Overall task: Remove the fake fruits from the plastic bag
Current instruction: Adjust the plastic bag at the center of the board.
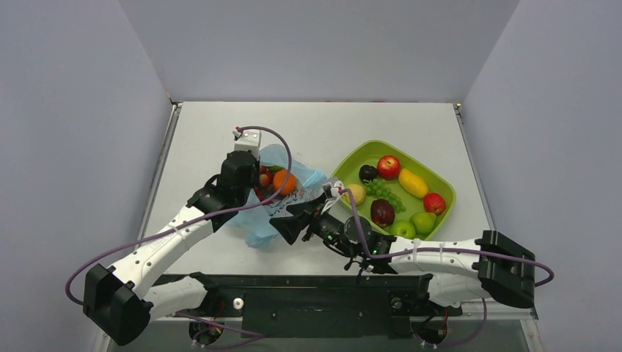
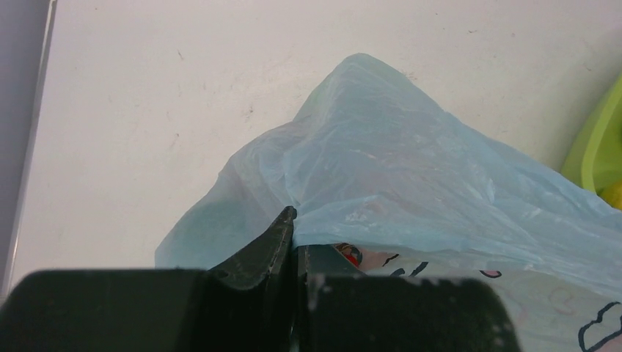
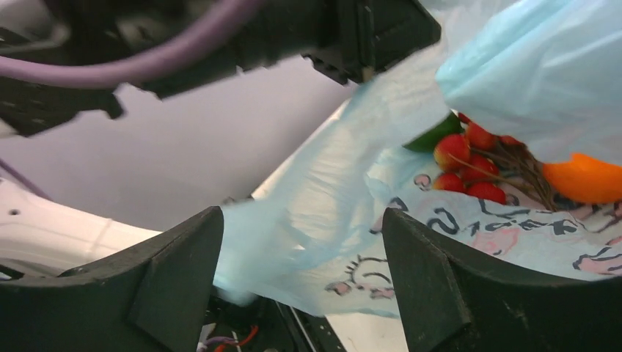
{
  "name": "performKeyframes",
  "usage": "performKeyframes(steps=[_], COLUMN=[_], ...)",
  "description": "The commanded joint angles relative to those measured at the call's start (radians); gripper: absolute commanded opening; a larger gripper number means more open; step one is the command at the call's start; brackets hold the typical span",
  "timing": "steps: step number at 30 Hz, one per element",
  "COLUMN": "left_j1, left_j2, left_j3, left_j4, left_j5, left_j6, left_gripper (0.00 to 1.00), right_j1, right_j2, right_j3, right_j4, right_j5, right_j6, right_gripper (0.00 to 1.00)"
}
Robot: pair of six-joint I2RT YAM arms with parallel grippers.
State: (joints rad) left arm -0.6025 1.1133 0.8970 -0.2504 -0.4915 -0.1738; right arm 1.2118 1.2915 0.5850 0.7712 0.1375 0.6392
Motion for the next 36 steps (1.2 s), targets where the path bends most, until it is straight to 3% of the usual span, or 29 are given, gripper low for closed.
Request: performKeyframes(steps=[1, 5, 7, 10, 18, 20, 21, 22, 23, 26, 27, 29, 32, 36], left_j1=[0.001, 0.001, 0.0, 0.001, 0.0, 0.0, 0.0, 0.0, 0.0, 0.0, 0.0, 0.0, 0.001, 0.0], left_j2=[0.002, 0.0, 0.002, 0.001, -0.009, -0.012, -0.014, -0.013, -0.014, -0.012, -0.012, -0.015, -0.024, -0.047], left_j3=[0.038, 0.036, 0.037, 0.036, 0.036, 0.034, 0.034, 0.034, 0.034, 0.034, 0.034, 0.034, 0.029, 0.016], left_j4=[0.028, 0.031, 0.029, 0.028, 0.027, 0.029, 0.03, 0.031, 0.031, 0.03, 0.03, 0.032, 0.038, 0.052], left_j5=[-0.122, -0.132, -0.131, -0.13, -0.126, -0.129, -0.129, -0.128, -0.126, -0.122, -0.123, -0.135, -0.148, -0.176], left_j6=[-0.029, -0.029, -0.029, -0.029, -0.029, -0.027, -0.027, -0.026, -0.027, -0.028, -0.029, -0.03, -0.032, -0.029], left_gripper=[0.0, 0.0, 0.0, 0.0, 0.0, 0.0, 0.0, 0.0, 0.0, 0.0, 0.0, 0.0, 0.0, 0.0], right_j1=[0.01, 0.073, 0.143, 0.228, 0.366, 0.379, 0.381, 0.382, 0.383, 0.383, 0.381, 0.371, 0.328, 0.235], right_j2=[-0.065, -0.055, -0.039, 0.012, 0.203, 0.234, 0.249, 0.256, 0.269, 0.297, 0.312, 0.337, 0.416, 0.539], right_j3=[0.006, 0.127, 0.169, 0.227, 0.363, 0.393, 0.41, 0.42, 0.423, 0.44, 0.45, 0.469, 0.561, 0.574], right_j4=[0.054, -0.106, -0.169, -0.294, -0.312, -0.308, -0.307, -0.303, -0.284, -0.251, -0.244, -0.238, -0.274, -0.132], right_j5=[-0.081, -0.069, 0.058, 0.382, 0.776, 0.812, 0.808, 0.777, 0.733, 0.61, 0.531, 0.34, 0.041, -0.317], right_j6=[-0.035, -0.11, -0.172, -0.229, -0.463, -0.508, -0.533, -0.548, -0.578, -0.62, -0.628, -0.631, -0.57, -0.358], right_gripper=[0.75, 0.77, 0.8, 0.8, 0.7, 0.69, 0.64, 0.6, 0.47, 0.25, 0.11, 0.0, 0.0, 0.0])
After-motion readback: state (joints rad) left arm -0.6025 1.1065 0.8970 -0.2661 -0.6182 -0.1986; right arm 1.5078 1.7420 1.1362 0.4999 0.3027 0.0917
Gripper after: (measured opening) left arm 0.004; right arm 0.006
